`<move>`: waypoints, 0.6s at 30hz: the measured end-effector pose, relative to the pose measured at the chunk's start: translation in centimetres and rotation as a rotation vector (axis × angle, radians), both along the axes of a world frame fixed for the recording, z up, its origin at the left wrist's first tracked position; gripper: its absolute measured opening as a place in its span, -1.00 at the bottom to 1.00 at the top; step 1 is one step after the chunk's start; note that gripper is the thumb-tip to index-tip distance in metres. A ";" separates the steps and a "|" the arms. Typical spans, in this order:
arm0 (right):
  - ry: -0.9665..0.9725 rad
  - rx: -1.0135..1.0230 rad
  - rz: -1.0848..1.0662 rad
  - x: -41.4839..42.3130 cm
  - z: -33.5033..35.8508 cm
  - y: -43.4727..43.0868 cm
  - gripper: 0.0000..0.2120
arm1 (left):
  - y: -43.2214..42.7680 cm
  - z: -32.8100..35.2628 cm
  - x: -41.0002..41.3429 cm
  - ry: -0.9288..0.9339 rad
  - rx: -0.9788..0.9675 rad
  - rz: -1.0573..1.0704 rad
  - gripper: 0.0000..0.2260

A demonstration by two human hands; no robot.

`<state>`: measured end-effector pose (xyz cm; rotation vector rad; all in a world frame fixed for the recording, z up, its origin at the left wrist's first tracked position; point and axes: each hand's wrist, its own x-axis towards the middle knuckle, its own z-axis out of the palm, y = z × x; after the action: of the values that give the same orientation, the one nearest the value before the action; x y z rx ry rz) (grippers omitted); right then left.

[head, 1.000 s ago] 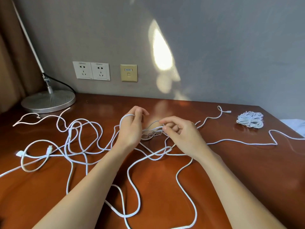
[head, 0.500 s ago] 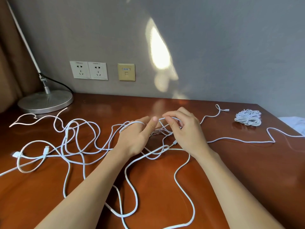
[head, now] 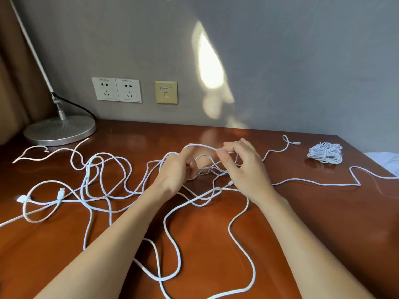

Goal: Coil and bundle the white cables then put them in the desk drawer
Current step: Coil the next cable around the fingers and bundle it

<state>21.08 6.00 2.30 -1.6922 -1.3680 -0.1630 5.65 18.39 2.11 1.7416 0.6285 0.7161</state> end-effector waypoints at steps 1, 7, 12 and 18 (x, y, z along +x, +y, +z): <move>0.052 -0.019 0.017 0.0 0.0 -0.1 -0.72 | -0.1 0.1 0.1 -0.046 -0.079 -0.061 -0.34; 0.095 0.049 0.002 0.5 -0.2 0.3 -0.87 | 0.3 0.0 0.0 -0.369 -0.492 -0.267 -0.45; 0.136 -0.032 -0.019 0.8 -0.4 0.2 -0.94 | 1.0 0.6 -0.5 -0.646 -0.727 -0.246 -0.49; 0.216 -0.145 0.045 -0.1 -0.3 0.2 -0.93 | 1.6 0.8 -0.9 -0.914 -0.990 -0.195 -0.53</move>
<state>21.03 6.17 2.04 -1.7398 -1.2793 0.1446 4.71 20.03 2.88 0.4494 0.0972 0.7755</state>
